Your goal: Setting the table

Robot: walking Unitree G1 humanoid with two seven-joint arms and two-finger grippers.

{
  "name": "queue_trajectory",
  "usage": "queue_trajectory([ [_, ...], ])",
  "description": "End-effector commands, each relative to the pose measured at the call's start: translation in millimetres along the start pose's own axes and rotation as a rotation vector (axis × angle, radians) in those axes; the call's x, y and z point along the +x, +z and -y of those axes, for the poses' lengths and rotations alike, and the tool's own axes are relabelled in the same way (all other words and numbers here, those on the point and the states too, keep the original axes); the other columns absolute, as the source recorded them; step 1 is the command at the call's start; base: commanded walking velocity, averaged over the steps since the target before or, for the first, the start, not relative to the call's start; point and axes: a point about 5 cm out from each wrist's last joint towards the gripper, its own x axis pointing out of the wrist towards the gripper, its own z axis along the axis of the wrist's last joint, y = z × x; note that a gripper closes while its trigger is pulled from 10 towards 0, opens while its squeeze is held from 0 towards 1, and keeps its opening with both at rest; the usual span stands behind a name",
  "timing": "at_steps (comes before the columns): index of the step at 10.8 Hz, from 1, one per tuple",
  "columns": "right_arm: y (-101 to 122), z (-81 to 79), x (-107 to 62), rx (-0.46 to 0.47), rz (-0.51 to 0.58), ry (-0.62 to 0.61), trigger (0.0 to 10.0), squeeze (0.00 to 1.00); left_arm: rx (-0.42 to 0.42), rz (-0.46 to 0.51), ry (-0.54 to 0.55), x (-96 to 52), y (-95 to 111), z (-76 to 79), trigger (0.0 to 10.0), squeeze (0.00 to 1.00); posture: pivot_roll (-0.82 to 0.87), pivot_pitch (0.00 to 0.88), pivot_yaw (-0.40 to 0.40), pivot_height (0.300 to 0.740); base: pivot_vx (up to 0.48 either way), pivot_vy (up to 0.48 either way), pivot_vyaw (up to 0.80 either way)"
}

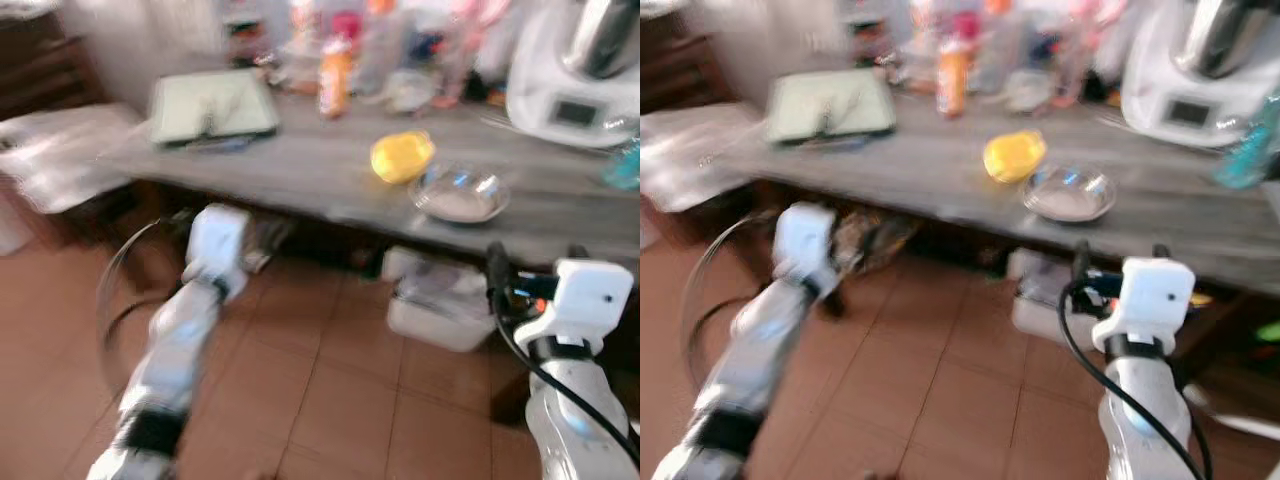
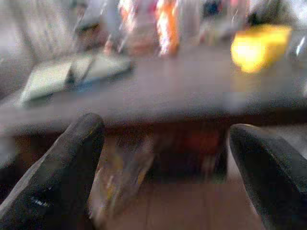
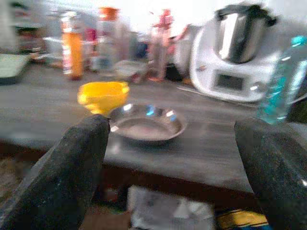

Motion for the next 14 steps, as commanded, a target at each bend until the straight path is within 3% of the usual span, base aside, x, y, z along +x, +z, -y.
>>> queue_trajectory([
  [1, -2, 0.8, -0.4, 0.004, -0.012, 0.005, 10.0, 0.52, 0.016, 0.014, -0.016, 0.3, 5, 1.8, 10.0, 0.0, 0.07, 0.097, -0.019, 0.74, -0.281, 0.0, 0.0],
  [4, -10, -10.7, 6.6, 0.013, -0.034, 0.078, 10.0, 0.52, 0.061, 0.002, 0.041, -18.0, 3, -13.0, 10.0, 0.0, 0.13, 0.101, -0.05, 0.74, -0.094, 0.0, 0.0],
  [6, -15, -7.1, 9.5, 0.018, -0.045, 0.07, 10.0, 0.52, 0.084, -0.024, 0.083, -31.9, -1, -22.4, 10.0, 0.0, 0.16, 0.099, -0.055, 0.74, 0.0, 0.0, 0.0],
  [12, -42, 8.1, -7.4, 0.057, -0.128, 0.026, 10.0, 0.52, 0.173, -0.117, 0.139, -80.6, -26, -32.4, 10.0, 0.0, 0.23, 0.113, -0.083, 0.74, 0.0, 0.0, 0.0],
  [14, -43, -1.8, -0.6, 0.066, -0.114, 0.064, 10.0, 0.52, 0.186, -0.136, 0.137, -90.0, -31, -34.3, 10.0, 0.0, 0.22, 0.108, -0.071, 0.74, 0.0, 0.0, 0.0],
])
